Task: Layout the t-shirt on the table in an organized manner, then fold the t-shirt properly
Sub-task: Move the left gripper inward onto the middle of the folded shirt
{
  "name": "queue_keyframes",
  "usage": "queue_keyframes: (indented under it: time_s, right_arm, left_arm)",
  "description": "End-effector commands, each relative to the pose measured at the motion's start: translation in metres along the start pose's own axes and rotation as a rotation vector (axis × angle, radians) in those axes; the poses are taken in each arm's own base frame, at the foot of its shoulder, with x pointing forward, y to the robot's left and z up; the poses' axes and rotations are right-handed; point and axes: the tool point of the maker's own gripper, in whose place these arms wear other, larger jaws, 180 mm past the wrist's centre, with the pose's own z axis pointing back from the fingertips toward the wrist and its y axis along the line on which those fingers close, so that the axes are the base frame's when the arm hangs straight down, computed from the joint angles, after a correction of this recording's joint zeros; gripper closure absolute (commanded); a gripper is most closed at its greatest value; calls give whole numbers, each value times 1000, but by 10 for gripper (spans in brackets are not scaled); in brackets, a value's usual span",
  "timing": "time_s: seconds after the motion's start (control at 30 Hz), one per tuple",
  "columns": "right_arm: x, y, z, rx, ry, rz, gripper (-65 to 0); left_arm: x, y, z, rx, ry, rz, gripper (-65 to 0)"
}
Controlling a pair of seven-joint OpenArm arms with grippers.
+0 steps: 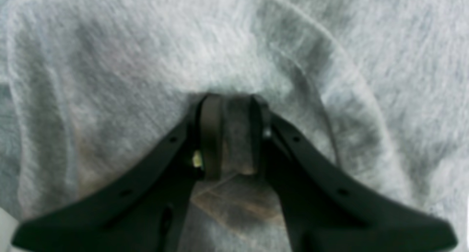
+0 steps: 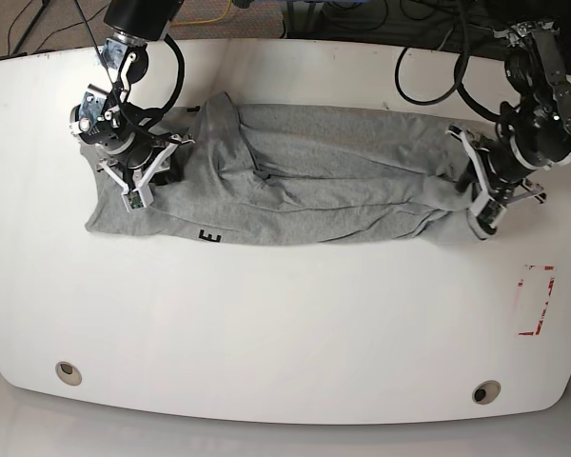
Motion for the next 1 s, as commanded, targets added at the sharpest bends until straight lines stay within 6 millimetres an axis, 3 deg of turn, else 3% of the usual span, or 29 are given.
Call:
queue_keyframes:
  time_s: [0.0, 0.1, 0.57, 0.73, 0.97]
  right_arm:
    - [0, -4, 1, -17, 19, 13, -124]
    - [-1, -4, 1, -17, 21, 13, -124]
    - [-1, -4, 1, -16, 22, 12, -124]
    - [-1, -4, 1, -15, 21, 11, -124]
    - [0, -4, 1, -15, 20, 11, -124]
  left_arm:
    - [15, -7, 0, -14, -28, -51, -14]
    - [21, -24, -7, -62, -32, -89, -14]
    - [95, -96, -28, -236, -194, -161, -15]
    - [110, -120, -33, -293, -221, -182, -15]
    - [120, -134, -39, -287, -216, -200, -17]
